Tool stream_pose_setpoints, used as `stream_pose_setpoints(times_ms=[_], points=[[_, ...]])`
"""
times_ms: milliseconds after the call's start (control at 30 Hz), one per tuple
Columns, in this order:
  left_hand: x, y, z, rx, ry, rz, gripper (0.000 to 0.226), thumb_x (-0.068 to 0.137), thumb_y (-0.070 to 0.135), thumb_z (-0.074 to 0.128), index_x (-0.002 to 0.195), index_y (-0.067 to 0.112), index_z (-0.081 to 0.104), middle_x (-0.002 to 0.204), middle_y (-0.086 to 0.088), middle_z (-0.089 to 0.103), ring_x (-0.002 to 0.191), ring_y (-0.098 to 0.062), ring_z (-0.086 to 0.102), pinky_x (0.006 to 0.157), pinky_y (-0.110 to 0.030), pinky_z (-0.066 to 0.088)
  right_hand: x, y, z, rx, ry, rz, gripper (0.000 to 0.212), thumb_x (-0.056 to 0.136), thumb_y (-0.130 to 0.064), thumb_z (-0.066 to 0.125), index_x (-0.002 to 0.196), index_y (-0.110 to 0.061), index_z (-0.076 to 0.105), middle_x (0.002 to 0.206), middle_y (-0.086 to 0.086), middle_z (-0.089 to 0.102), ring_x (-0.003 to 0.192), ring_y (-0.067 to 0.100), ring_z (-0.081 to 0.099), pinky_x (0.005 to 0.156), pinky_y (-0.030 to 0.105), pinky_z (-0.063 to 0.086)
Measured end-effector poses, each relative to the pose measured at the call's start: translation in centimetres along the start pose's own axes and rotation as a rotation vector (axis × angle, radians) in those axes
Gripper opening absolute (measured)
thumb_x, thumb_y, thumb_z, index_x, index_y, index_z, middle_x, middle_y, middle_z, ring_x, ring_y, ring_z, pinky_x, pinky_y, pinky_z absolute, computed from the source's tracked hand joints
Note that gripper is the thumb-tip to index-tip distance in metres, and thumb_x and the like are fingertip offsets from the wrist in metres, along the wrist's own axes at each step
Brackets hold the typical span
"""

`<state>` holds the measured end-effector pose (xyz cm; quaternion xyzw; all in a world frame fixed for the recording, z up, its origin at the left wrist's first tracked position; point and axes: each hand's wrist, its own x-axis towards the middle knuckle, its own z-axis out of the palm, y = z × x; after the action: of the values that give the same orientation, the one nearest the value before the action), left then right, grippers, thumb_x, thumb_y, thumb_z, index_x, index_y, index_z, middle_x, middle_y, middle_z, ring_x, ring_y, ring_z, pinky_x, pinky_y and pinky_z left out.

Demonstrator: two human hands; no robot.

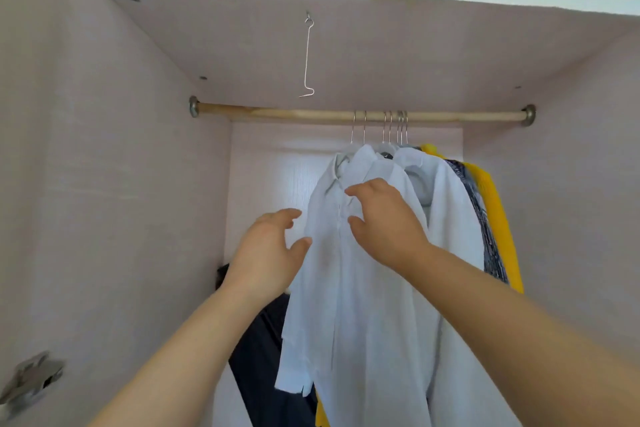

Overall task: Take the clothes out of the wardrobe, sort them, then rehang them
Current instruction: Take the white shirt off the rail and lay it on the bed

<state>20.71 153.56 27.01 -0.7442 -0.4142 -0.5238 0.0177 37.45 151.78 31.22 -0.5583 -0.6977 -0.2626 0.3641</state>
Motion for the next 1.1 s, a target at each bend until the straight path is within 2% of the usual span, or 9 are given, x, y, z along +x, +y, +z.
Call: stream_pose_setpoints(times_ms=[233, 333, 467, 600, 733, 833, 1000, 1100], points=[[8.7, -4.7, 3.5, -0.039, 0.063, 0.088, 0.045, 0.091, 0.032, 0.053, 0.134, 0.028, 0.042, 0.125, 0.010, 0.050, 0.111, -0.005, 0.046, 0.085, -0.011, 0.028, 11.5, 1.5, 4.1, -0.079, 0.179, -0.050, 0.043, 0.091, -0.015, 0.049, 0.134, -0.015, 0.044, 0.135, 0.005, 0.042, 0.125, 0.023, 0.037, 0.101, 0.029, 0.029], [11.1, -6.0, 5.1, -0.029, 0.066, 0.134, 0.044, 0.091, 0.032, 0.052, 0.134, 0.029, 0.042, 0.126, 0.012, 0.049, 0.113, -0.003, 0.045, 0.083, -0.010, 0.027, 14.9, 2.9, 5.6, -0.146, 0.198, -0.042, 0.042, 0.091, -0.016, 0.047, 0.133, -0.015, 0.045, 0.134, 0.005, 0.043, 0.125, 0.024, 0.037, 0.102, 0.030, 0.028], [13.0, -7.5, 6.8, -0.011, 0.048, 0.170, 0.045, 0.092, 0.033, 0.051, 0.135, 0.031, 0.040, 0.128, 0.013, 0.047, 0.114, -0.002, 0.044, 0.081, -0.007, 0.025, 17.4, 6.3, 6.7, -0.220, 0.211, 0.013, 0.041, 0.092, -0.016, 0.045, 0.133, -0.016, 0.045, 0.134, 0.005, 0.043, 0.125, 0.025, 0.037, 0.102, 0.032, 0.028], [14.3, -8.6, 7.6, 0.017, 0.044, 0.154, 0.046, 0.092, 0.034, 0.052, 0.136, 0.030, 0.039, 0.127, 0.012, 0.048, 0.114, -0.003, 0.045, 0.081, -0.007, 0.026, 18.0, 9.8, 7.0, -0.243, 0.257, 0.074, 0.042, 0.093, -0.027, 0.047, 0.134, -0.018, 0.045, 0.135, 0.005, 0.044, 0.125, 0.026, 0.039, 0.099, 0.036, 0.034], [15.7, -9.2, 8.0, 0.068, 0.063, 0.136, 0.045, 0.091, 0.034, 0.052, 0.135, 0.031, 0.040, 0.126, 0.012, 0.048, 0.113, -0.005, 0.046, 0.084, -0.011, 0.031, 18.9, 12.4, 7.6, -0.313, 0.294, 0.061, 0.047, 0.093, -0.037, 0.046, 0.136, -0.019, 0.042, 0.135, 0.003, 0.045, 0.124, 0.026, 0.039, 0.093, 0.036, 0.036], [17.2, -8.6, 8.3, 0.116, 0.087, 0.151, 0.045, 0.091, 0.034, 0.051, 0.135, 0.031, 0.040, 0.127, 0.012, 0.048, 0.115, -0.005, 0.045, 0.087, -0.014, 0.032, 19.6, 14.0, 8.2, -0.354, 0.327, 0.033, 0.041, 0.093, -0.036, 0.046, 0.132, -0.024, 0.048, 0.132, -0.001, 0.049, 0.120, 0.023, 0.041, 0.089, 0.035, 0.037], [20.5, -6.3, 7.8, 0.171, 0.143, 0.163, 0.047, 0.091, 0.031, 0.053, 0.136, 0.025, 0.040, 0.132, 0.005, 0.048, 0.120, -0.012, 0.045, 0.094, -0.022, 0.034, 21.5, 15.0, 7.9, -0.302, 0.414, -0.072, 0.031, 0.090, -0.031, 0.054, 0.117, -0.020, 0.062, 0.117, 0.003, 0.060, 0.109, 0.029, 0.046, 0.087, 0.037, 0.037], [22.2, -5.0, 6.6, 0.205, 0.236, 0.183, 0.049, 0.091, 0.029, 0.053, 0.137, 0.020, 0.040, 0.137, -0.001, 0.044, 0.125, -0.018, 0.042, 0.098, -0.026, 0.032, 22.7, 13.5, 6.8, -0.217, 0.502, -0.104, 0.028, 0.088, -0.032, 0.057, 0.112, -0.018, 0.065, 0.112, 0.005, 0.062, 0.109, 0.029, 0.048, 0.085, 0.037, 0.041]])
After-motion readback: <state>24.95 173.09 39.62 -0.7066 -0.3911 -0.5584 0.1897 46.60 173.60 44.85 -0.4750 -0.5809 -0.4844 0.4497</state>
